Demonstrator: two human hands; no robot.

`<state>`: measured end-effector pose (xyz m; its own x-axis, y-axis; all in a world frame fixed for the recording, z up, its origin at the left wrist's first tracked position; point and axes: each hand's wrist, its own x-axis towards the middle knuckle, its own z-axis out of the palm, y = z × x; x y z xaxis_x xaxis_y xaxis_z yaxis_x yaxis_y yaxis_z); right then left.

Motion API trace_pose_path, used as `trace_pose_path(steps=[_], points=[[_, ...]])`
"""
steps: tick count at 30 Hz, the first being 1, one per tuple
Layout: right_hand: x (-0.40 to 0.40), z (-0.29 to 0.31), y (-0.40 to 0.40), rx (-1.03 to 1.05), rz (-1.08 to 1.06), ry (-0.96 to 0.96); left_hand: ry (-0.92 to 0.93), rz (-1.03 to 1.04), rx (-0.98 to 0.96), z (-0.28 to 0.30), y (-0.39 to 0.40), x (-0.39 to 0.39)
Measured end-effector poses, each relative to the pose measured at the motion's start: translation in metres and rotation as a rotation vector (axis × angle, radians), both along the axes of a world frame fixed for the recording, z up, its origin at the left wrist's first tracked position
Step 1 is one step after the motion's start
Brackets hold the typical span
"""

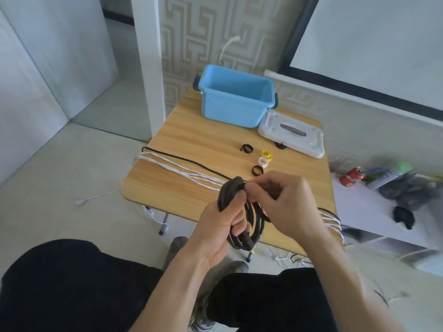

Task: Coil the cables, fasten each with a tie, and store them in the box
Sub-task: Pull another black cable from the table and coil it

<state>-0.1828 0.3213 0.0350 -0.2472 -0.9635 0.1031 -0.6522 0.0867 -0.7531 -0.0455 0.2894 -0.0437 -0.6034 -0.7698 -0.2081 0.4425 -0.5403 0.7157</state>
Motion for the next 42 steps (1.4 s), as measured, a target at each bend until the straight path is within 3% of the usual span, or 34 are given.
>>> trace_pose_path(steps=[3, 6, 11, 15, 22, 25, 31, 35, 42], points=[[0.010, -0.011, 0.021, -0.015, -0.071, 0.034, -0.072, -0.027, -0.098, 0.002, 0.014, 0.001], [0.016, -0.015, 0.042, 0.021, -0.162, -0.117, -0.131, -0.030, -0.155, 0.006, 0.027, 0.006], [0.033, -0.007, 0.082, 0.104, -0.112, -0.330, -0.196, 0.036, -0.059, 0.016, 0.053, 0.016], [0.039, -0.011, 0.099, 0.143, -0.217, -0.351, -0.248, 0.028, -0.114, 0.022, 0.067, 0.023], [0.046, -0.020, 0.105, 0.144, -0.426, -0.322, -0.533, 0.027, -0.413, 0.029, 0.068, 0.030], [0.052, -0.024, 0.108, 0.114, -0.380, -0.373, -0.649, 0.031, -0.563, 0.024, 0.068, 0.038], [0.065, -0.028, 0.109, 0.033, -0.190, -0.375, -0.666, 0.024, -0.642, 0.022, 0.063, 0.045], [0.066, -0.031, 0.108, 0.029, -0.213, -0.370, -0.613, -0.075, -0.693, 0.023, 0.064, 0.048], [0.061, -0.028, 0.109, 0.087, -0.115, -0.507, -0.514, -0.196, -0.562, 0.029, 0.067, 0.052]])
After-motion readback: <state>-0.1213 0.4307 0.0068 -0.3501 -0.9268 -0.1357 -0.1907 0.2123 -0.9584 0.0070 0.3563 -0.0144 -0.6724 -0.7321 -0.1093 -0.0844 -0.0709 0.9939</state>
